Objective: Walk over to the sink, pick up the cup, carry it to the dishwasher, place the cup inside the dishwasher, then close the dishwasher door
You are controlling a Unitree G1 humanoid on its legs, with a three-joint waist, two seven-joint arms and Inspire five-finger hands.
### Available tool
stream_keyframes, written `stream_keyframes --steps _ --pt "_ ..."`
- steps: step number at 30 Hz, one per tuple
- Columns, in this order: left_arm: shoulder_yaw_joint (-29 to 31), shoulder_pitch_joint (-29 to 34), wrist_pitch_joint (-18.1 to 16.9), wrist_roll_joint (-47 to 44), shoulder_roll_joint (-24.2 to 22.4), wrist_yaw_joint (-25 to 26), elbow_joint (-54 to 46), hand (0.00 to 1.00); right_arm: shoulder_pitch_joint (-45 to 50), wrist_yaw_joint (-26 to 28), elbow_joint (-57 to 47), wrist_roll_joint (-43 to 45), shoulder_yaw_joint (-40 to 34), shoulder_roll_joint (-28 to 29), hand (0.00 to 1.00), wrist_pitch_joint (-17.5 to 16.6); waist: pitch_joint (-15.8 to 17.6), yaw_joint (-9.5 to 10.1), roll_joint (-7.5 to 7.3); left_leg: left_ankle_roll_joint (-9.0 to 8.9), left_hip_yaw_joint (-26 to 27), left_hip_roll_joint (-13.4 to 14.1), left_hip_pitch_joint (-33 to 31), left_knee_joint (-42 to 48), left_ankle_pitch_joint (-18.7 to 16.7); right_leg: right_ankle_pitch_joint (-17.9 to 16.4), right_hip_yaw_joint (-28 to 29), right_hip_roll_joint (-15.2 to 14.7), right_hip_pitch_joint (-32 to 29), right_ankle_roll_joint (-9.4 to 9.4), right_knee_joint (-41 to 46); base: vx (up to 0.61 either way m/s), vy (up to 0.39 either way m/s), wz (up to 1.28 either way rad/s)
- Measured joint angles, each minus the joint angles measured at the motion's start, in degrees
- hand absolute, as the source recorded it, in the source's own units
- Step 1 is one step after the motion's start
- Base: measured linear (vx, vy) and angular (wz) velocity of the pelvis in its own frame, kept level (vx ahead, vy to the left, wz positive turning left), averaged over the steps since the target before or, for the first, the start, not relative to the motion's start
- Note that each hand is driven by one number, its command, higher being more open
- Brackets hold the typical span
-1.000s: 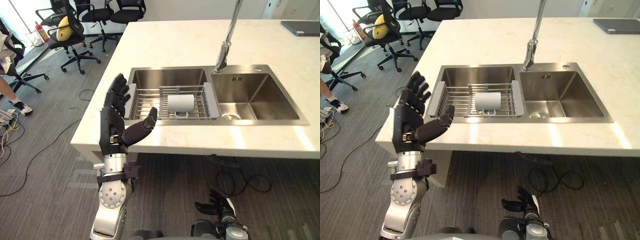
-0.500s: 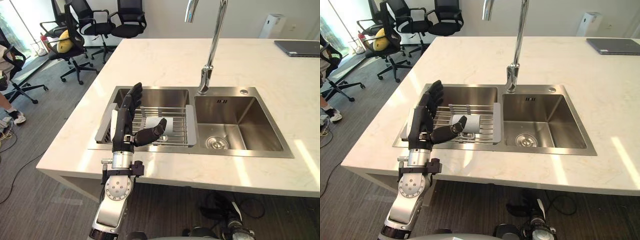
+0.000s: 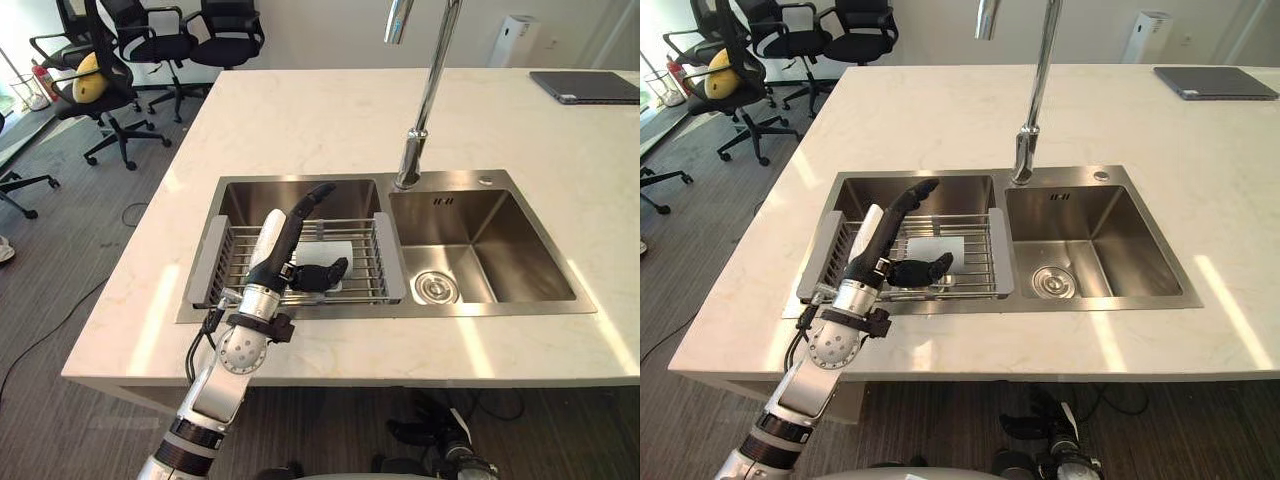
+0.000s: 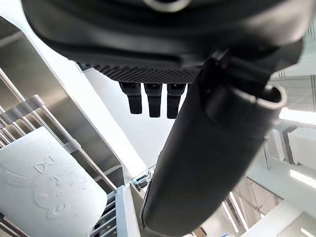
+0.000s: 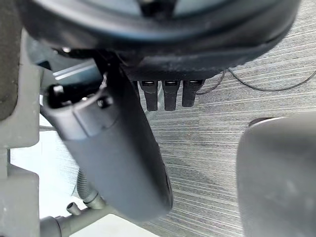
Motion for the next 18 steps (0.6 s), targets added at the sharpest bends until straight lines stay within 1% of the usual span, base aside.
stream_keyframes --steps 2,6,8,13,16,18 --pt "-0.21 -1.18 0.05 0.71 0.66 -0.65 2.3 0.9 -0.19 0.09 0.3 0.0 0.0 -0.09 0.9 0.0 0.01 -0.19 -0.01 -0.22 0.14 0.36 0.04 -1.28 0.84 1.03 0.04 0.51 -0.01 -0.19 -1.46 -0.03 -0.038 -0.06" --pt "-0.2 -1.41 0.66 1.57 1.23 -0.66 4.67 0.9 -0.21 0.51 1.21 -0.01 0.05 -0.68 0.9 0.0 0.0 -0.75 0.01 -0.27 0.3 0.62 0.11 -3.34 2.18 2.94 0.07 1.01 0.14 -0.29 -4.27 -0.01 -0.018 -0.03" --pt "-0.2 -1.44 0.76 2.25 1.76 -0.65 4.89 0.9 -0.26 0.52 1.91 -0.05 0.02 -0.84 0.9 0.01 -0.01 -1.02 0.02 -0.2 0.38 0.59 0.12 -3.51 2.26 3.57 0.07 1.03 0.43 -0.22 -5.28 -0.01 0.005 -0.03" --pt "-0.15 -2.58 1.34 4.68 3.75 -0.64 6.95 0.9 -0.27 0.51 2.04 -0.16 0.09 -1.03 0.9 0.01 -0.04 -1.52 0.08 0.19 1.96 0.31 0.09 -4.77 2.89 6.46 1.38 0.98 1.05 0.23 -9.66 -0.02 0.021 -0.14" --pt "-0.15 -3.4 1.34 6.37 3.89 -0.64 8.56 0.9 -0.12 0.51 2.09 -0.17 0.08 -1.24 0.9 0.01 -0.04 -1.71 0.08 0.29 2.25 0.14 0.1 -5.02 3.0 7.28 1.64 0.88 1.46 0.34 -11.04 -0.01 0.016 -0.08" --pt "-0.14 -4.1 2.05 7.41 4.67 -0.64 9.74 0.9 0.01 0.51 2.1 -0.17 0.07 -1.29 0.9 0.01 -0.04 -1.92 0.08 0.29 2.35 0.14 0.08 -5.05 3.01 7.57 1.69 0.88 1.6 0.34 -11.6 0.0 0.0 0.0"
